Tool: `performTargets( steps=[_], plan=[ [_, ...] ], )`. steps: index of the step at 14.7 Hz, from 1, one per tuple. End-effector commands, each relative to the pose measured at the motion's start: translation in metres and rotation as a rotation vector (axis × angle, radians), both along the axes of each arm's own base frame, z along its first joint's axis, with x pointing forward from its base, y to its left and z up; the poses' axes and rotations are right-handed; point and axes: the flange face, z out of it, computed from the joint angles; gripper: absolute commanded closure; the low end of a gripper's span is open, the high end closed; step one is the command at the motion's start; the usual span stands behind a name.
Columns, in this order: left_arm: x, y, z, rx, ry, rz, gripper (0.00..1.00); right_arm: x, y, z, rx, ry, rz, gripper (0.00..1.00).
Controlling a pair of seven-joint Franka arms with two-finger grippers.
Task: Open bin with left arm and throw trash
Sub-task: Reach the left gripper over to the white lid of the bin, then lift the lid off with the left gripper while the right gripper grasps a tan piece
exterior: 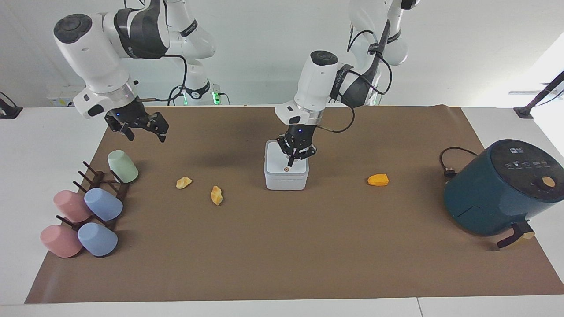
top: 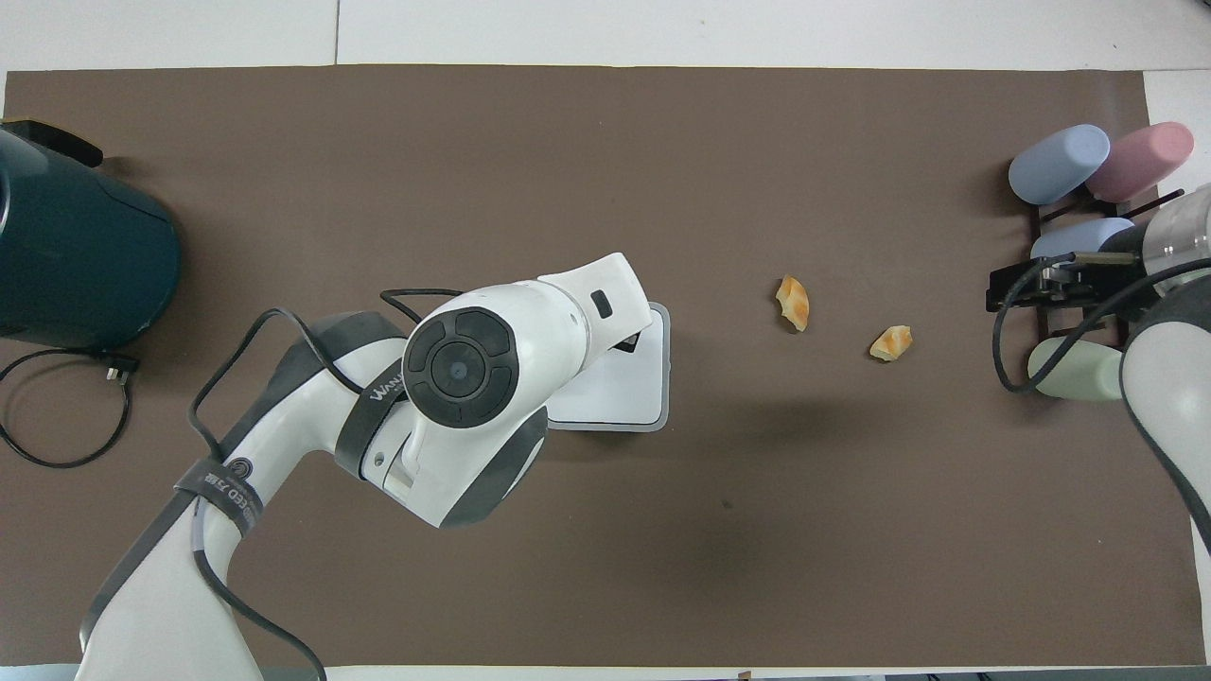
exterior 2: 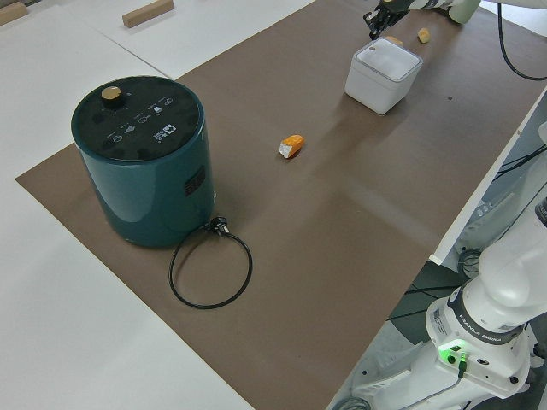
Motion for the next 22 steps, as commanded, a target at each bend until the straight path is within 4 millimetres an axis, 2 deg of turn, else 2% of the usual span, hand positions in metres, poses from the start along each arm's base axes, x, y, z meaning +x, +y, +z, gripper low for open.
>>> performTargets(
  steps=[1,3,7,8,10,12,14,17,19,20,21,22],
  plan=[
    [-0.01,-0.015,-0.017,-0.002,0.006,-0.013,1.0,-0.007,0.003,-0.041,0.022,0.004,0.018,0.0],
    [-0.012,-0.013,-0.024,0.01,0.015,-0.021,1.0,-0.007,0.011,-0.083,0.02,0.004,0.033,0.0],
    [-0.02,-0.006,-0.027,0.076,0.091,-0.024,1.0,-0.023,0.014,-0.157,0.014,-0.034,0.093,0.0],
    [-0.022,-0.002,-0.017,0.085,0.1,-0.023,1.0,-0.024,0.013,-0.171,0.011,-0.049,0.085,0.0],
    [-0.028,0.014,0.006,0.111,0.128,-0.015,1.0,-0.027,0.013,-0.18,0.009,-0.055,0.083,0.0],
    [-0.034,0.027,0.025,0.139,0.159,-0.009,1.0,-0.024,0.014,-0.198,0.007,-0.041,0.088,0.0],
    [-0.026,0.061,0.041,0.164,0.198,0.04,1.0,-0.021,0.031,-0.21,0.007,-0.055,0.118,0.0],
    [-0.011,0.102,0.056,0.171,0.226,0.122,1.0,-0.013,0.036,-0.232,0.003,-0.057,0.127,0.03],
    [0.004,0.147,0.062,0.188,0.269,0.195,1.0,-0.007,0.037,-0.24,0.001,-0.072,0.136,0.04],
    [0.01,0.166,0.066,0.19,0.282,0.228,0.62,-0.008,0.036,-0.241,0.001,-0.068,0.147,0.04],
    [0.017,0.186,0.066,0.19,0.294,0.262,0.3,-0.008,0.036,-0.241,0.001,-0.064,0.161,0.04],
    [0.024,0.205,0.069,0.184,0.296,0.3,0.16,-0.009,0.035,-0.242,0.001,-0.058,0.161,0.04]
  ],
)
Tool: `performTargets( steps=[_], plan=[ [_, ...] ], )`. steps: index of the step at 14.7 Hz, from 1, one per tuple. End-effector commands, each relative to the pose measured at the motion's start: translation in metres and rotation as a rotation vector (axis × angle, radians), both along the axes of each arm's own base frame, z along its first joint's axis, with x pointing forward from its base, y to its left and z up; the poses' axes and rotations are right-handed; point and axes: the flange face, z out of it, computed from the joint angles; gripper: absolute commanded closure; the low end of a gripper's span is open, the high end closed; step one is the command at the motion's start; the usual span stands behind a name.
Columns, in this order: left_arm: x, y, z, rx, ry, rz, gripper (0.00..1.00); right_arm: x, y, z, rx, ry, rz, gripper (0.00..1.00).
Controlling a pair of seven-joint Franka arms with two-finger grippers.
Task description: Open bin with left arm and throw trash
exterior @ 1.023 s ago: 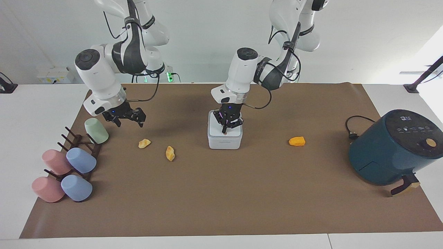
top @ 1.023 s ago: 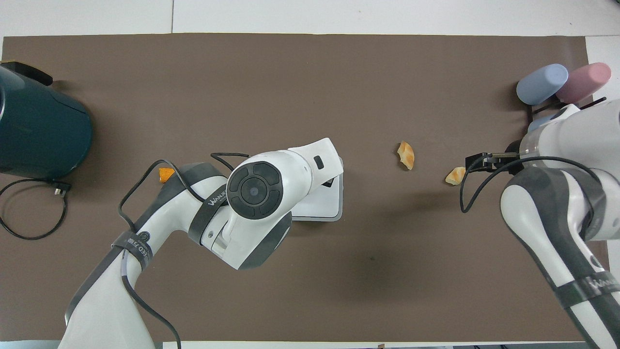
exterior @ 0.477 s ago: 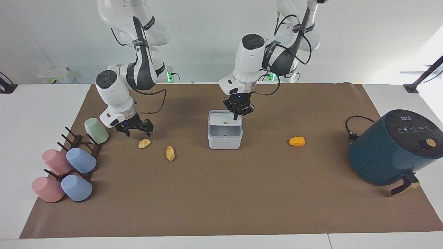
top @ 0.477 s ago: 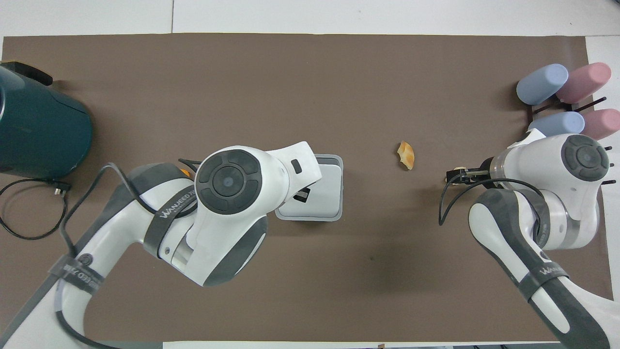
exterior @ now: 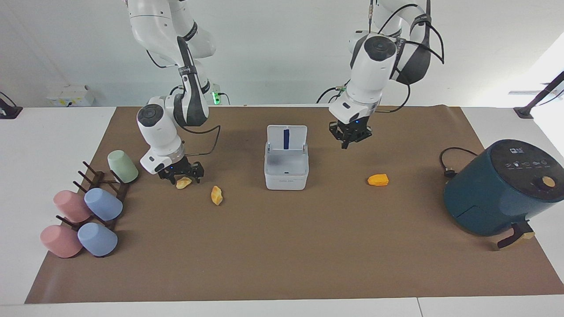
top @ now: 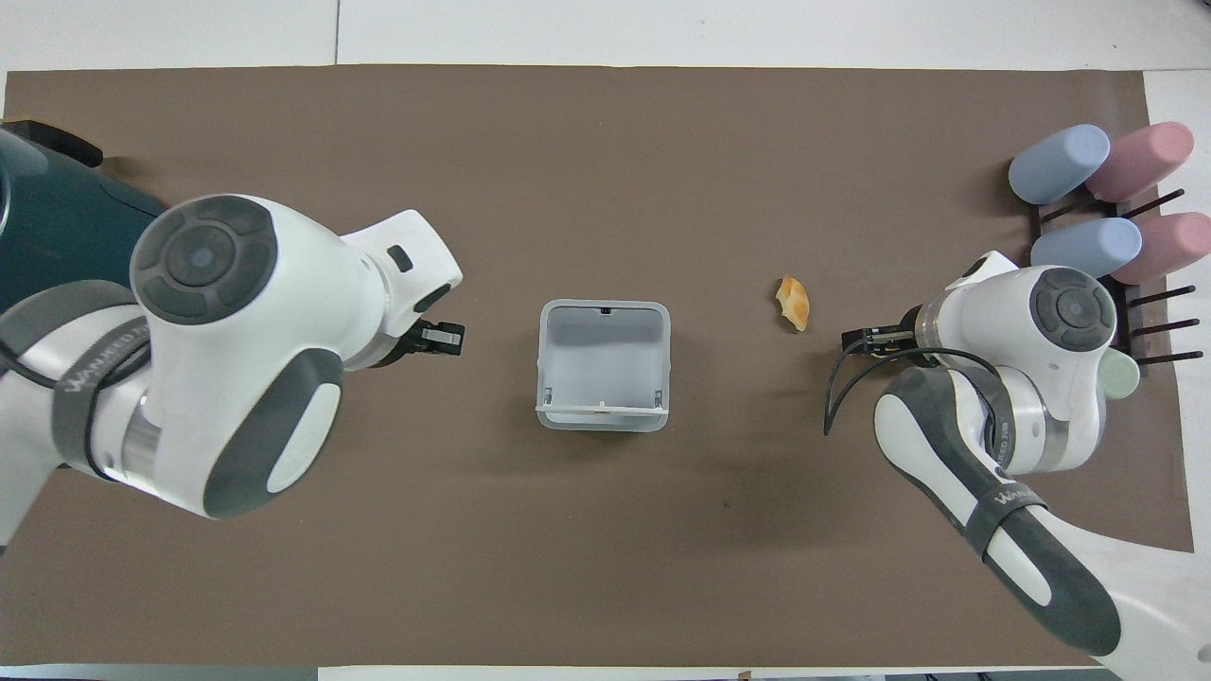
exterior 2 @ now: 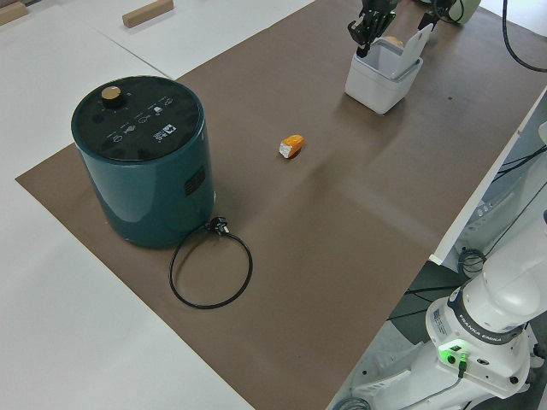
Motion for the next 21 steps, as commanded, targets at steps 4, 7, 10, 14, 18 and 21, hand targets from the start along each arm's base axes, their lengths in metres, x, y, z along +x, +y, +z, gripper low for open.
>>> performTargets(
  steps=[4,7,10,14,18,21],
  plan=[
    [0.018,0.105,0.037,-0.012,-0.025,0.173,0.0,-0.002,-0.007,0.003,0.01,0.058,0.025,0.33],
    [0.025,0.151,0.068,-0.005,-0.003,0.13,0.0,0.002,-0.009,0.013,0.004,0.086,0.037,0.8],
    [0.029,0.175,0.106,-0.003,0.002,0.132,0.0,0.018,-0.007,0.038,0.006,0.098,0.04,1.0],
    [0.04,0.187,0.129,0.006,0.006,0.131,0.0,0.049,0.033,0.104,0.023,0.09,0.003,1.0],
    [0.058,0.18,0.105,0.006,0.014,0.123,0.0,0.056,0.146,0.172,0.109,0.122,-0.227,1.0],
    [0.081,0.175,0.066,0.002,0.016,0.121,0.0,0.043,0.214,0.185,0.231,0.152,-0.415,1.0]
  ],
)
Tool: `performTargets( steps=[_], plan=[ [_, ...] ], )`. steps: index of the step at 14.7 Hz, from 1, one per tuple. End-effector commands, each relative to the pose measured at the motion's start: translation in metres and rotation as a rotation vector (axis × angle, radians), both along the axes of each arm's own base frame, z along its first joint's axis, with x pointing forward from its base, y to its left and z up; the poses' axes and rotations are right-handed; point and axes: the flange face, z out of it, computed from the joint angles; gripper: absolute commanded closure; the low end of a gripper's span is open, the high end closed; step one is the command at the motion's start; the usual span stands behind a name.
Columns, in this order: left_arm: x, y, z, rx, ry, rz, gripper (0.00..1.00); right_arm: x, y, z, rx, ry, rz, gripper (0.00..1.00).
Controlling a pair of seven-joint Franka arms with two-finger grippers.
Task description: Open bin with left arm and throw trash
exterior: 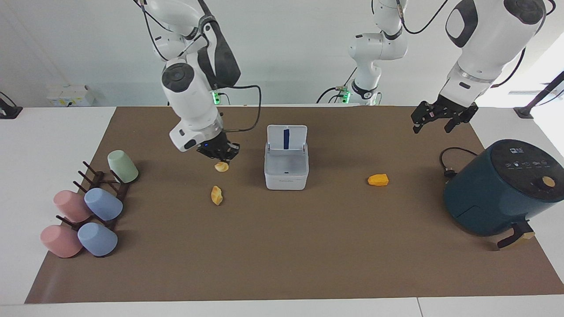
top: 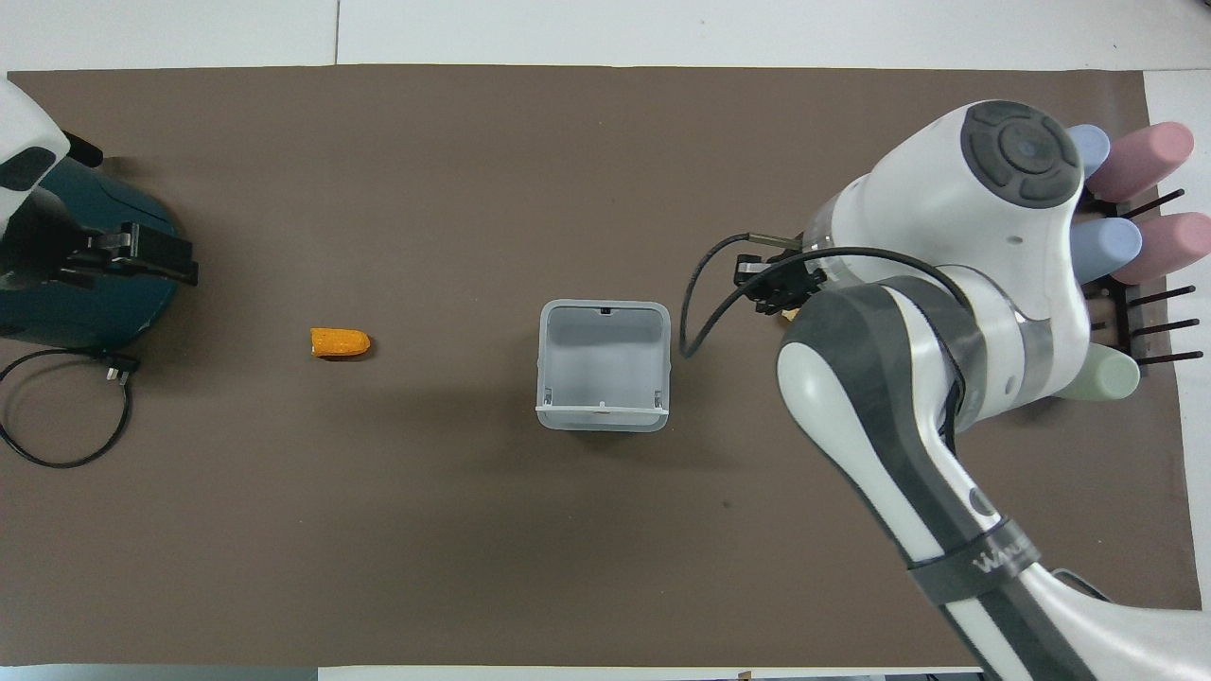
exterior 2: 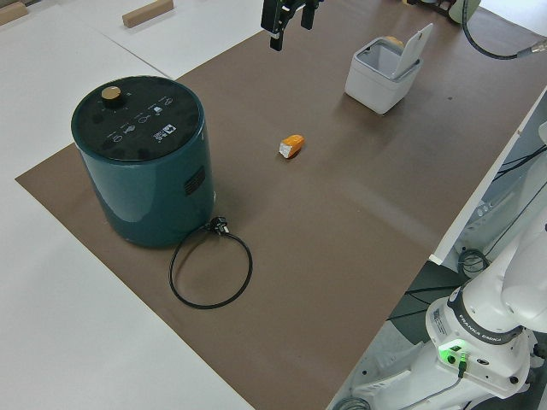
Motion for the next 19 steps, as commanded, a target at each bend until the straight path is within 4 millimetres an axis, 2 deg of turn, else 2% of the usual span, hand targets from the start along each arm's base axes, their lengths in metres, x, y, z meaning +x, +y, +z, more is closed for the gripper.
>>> performTargets(
  steps=[1,3,5,6,9,10,12,14,16,19],
  plan=[
    [0.03,-0.005,-0.042,0.0,0.005,-0.016,0.0,0.0,0.053,-0.002,0.12,0.043,-0.209,1.0],
    [0.036,-0.014,-0.08,0.003,0.009,-0.027,0.0,-0.016,0.106,-0.004,0.176,0.003,-0.311,1.0],
    [0.03,-0.02,-0.126,0.006,0.015,-0.029,0.0,-0.029,0.121,-0.014,0.201,0.009,-0.365,0.97],
    [0.024,-0.031,-0.145,0.007,0.014,-0.044,0.0,-0.038,0.126,-0.023,0.214,0.018,-0.375,0.93],
    [0.003,-0.035,-0.2,0.007,0.0,-0.04,0.0,-0.063,0.132,-0.04,0.246,0.064,-0.406,0.63],
    [-0.003,-0.046,-0.213,0.007,-0.004,-0.04,0.0,-0.064,0.133,-0.041,0.245,0.07,-0.421,0.4],
    [-0.013,-0.046,-0.24,0.004,-0.025,-0.039,0.0,-0.063,0.133,-0.039,0.247,0.079,-0.461,0.26],
    [-0.021,-0.041,-0.261,0.002,-0.038,-0.029,0.0,-0.06,0.133,-0.036,0.24,0.072,-0.446,0.26],
    [-0.034,-0.042,-0.276,0.006,-0.007,-0.023,0.0,-0.041,0.119,-0.028,0.218,0.01,-0.398,0.26],
    [-0.04,-0.045,-0.282,0.007,-0.001,-0.006,0.0,-0.006,0.075,-0.022,0.124,-0.138,-0.184,0.24]
  ],
)
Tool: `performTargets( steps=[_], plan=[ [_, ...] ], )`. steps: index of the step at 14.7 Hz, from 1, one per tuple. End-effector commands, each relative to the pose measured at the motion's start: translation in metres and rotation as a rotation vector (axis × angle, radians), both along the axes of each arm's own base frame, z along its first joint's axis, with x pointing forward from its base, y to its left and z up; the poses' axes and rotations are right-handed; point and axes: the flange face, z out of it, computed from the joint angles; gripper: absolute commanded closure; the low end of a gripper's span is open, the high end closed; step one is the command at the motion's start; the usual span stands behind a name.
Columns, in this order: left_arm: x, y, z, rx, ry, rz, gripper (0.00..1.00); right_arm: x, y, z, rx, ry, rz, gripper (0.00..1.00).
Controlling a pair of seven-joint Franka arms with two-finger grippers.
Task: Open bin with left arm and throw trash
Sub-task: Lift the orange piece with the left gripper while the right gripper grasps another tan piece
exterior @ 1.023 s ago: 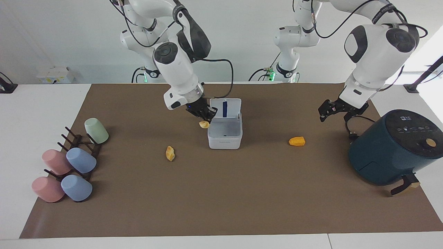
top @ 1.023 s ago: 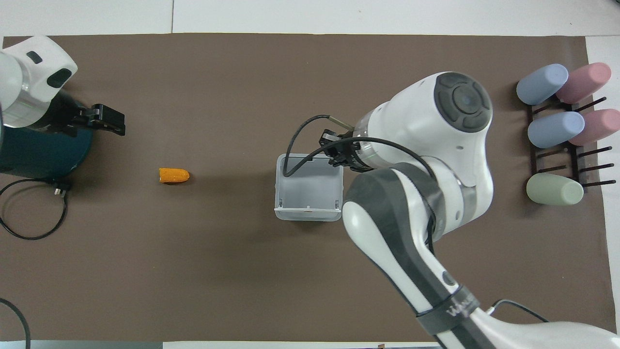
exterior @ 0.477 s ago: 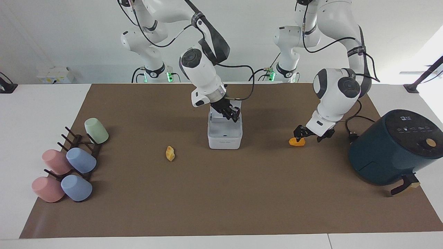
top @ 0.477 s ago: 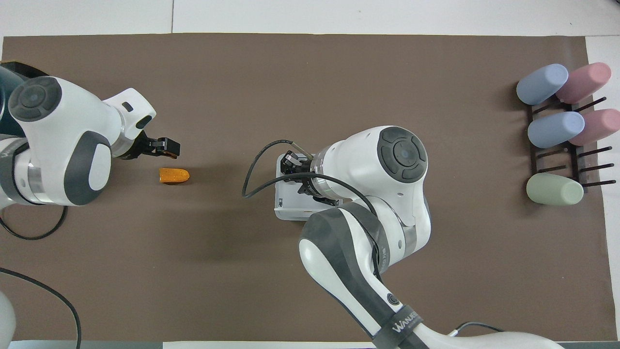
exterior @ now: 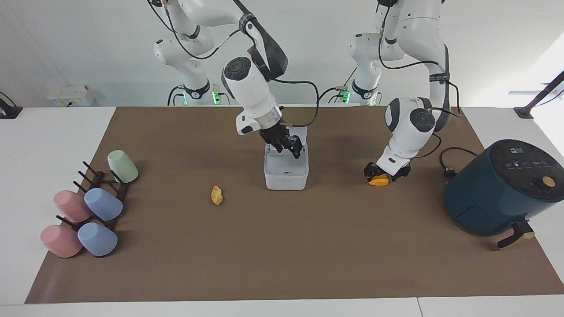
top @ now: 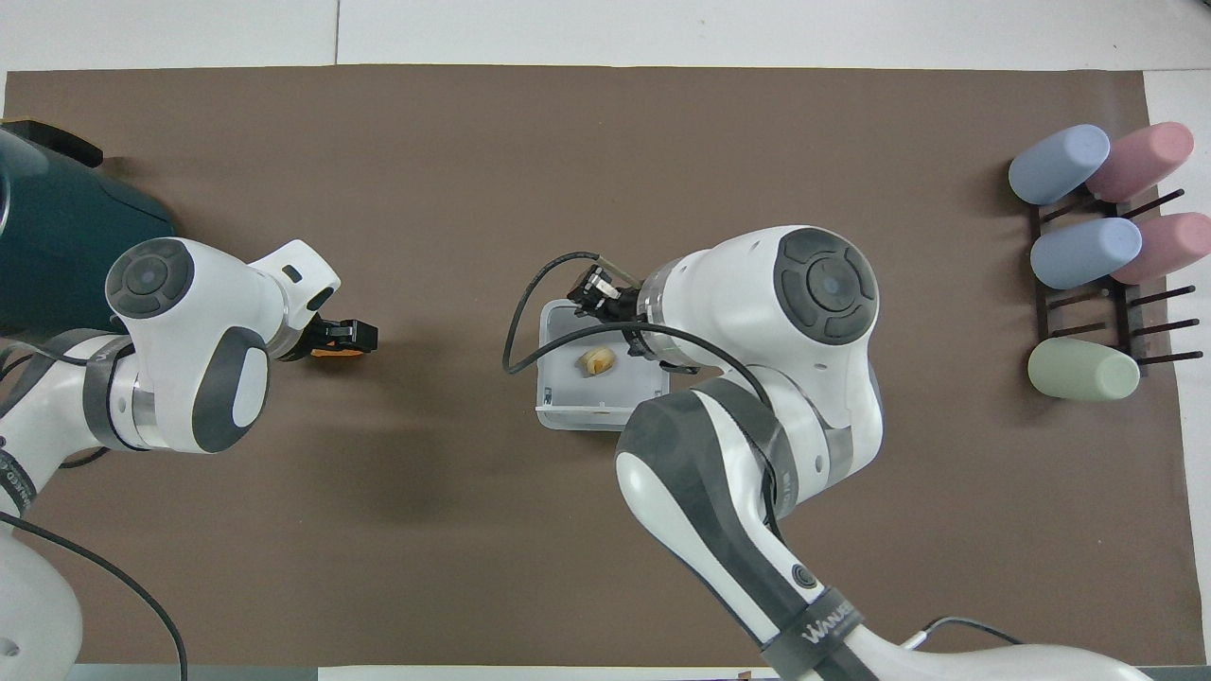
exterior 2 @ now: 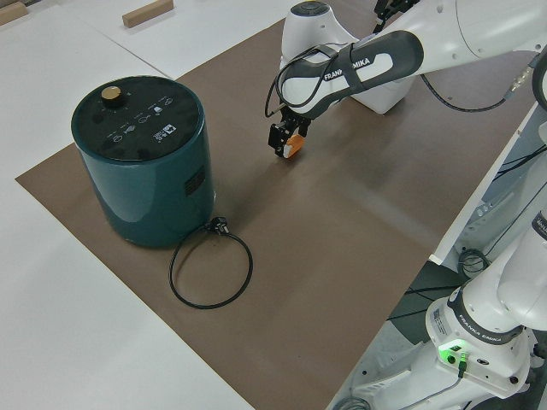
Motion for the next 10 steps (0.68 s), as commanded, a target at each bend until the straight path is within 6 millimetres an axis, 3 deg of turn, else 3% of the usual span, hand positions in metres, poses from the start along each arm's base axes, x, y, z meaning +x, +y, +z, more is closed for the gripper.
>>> performTargets(
  steps=[1,2,3,4,7,9,10],
  plan=[
    [-0.009,-0.003,0.005,0.0,-0.043,0.016,0.0,0.036,-0.053,0.002,-0.095,-0.123,0.211,0.23],
    [-0.007,-0.004,0.006,-0.005,-0.063,0.019,0.37,0.042,-0.072,-0.004,-0.118,-0.147,0.299,0.23],
    [-0.005,-0.004,0.005,-0.007,-0.076,0.03,0.99,0.047,-0.094,-0.01,-0.141,-0.175,0.404,0.23],
    [-0.003,-0.005,0.007,-0.008,-0.085,0.032,1.0,0.045,-0.111,-0.021,-0.161,-0.189,0.488,0.19],
    [-0.007,-0.012,0.029,-0.008,-0.084,0.019,1.0,0.026,-0.136,-0.061,-0.278,-0.253,0.682,0.17],
    [-0.003,-0.021,0.066,-0.007,-0.077,0.029,1.0,0.02,-0.157,-0.088,-0.341,-0.271,0.75,0.1],
    [0.001,-0.036,0.089,-0.008,-0.067,0.049,1.0,0.017,-0.163,-0.101,-0.362,-0.287,0.8,0.1]
  ],
)
